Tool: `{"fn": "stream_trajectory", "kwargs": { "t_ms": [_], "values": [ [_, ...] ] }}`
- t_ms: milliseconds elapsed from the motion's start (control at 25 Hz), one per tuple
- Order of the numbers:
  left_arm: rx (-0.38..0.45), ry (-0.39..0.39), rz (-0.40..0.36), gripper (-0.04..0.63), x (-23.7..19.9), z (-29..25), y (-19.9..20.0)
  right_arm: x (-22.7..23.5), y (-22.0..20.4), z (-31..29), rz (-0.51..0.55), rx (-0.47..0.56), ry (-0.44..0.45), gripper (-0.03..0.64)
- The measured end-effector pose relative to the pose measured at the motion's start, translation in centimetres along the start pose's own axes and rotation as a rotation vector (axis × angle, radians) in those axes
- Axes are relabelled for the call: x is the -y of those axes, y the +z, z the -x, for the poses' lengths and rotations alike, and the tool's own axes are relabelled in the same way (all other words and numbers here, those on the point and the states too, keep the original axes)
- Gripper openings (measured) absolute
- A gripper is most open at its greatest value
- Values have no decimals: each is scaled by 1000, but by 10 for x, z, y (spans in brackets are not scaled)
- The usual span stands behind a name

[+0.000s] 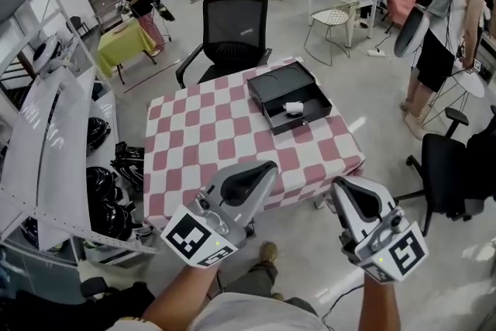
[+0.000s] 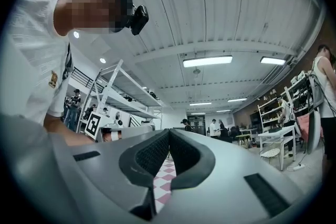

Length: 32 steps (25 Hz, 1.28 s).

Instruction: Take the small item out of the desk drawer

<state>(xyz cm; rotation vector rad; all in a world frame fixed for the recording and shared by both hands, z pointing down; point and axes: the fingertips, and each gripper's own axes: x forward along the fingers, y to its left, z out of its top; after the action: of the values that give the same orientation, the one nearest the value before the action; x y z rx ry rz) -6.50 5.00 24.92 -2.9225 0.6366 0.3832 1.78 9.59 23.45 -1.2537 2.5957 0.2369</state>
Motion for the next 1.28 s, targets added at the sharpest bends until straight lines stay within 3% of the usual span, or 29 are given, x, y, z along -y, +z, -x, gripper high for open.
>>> {"fn": "stream_trajectory", "kwargs": {
  "t_ms": [320,560,960,1280],
  "values": [
    [-4,-16,-3,14,-71,-35,-15,54,-18,-56,-15,-2,-26,12],
    [-13,-34,1,14,-121,-62,-38,97,-51,-85,17,-66,-56,12],
    [-35,-83,-10,14,-173,-95,-61,134,-72,-120,48,-122,-93,12],
    [-155,-107,-20,14,-191,-118,-96,163,-79,-130,58,-151,-91,12]
  ]
}}
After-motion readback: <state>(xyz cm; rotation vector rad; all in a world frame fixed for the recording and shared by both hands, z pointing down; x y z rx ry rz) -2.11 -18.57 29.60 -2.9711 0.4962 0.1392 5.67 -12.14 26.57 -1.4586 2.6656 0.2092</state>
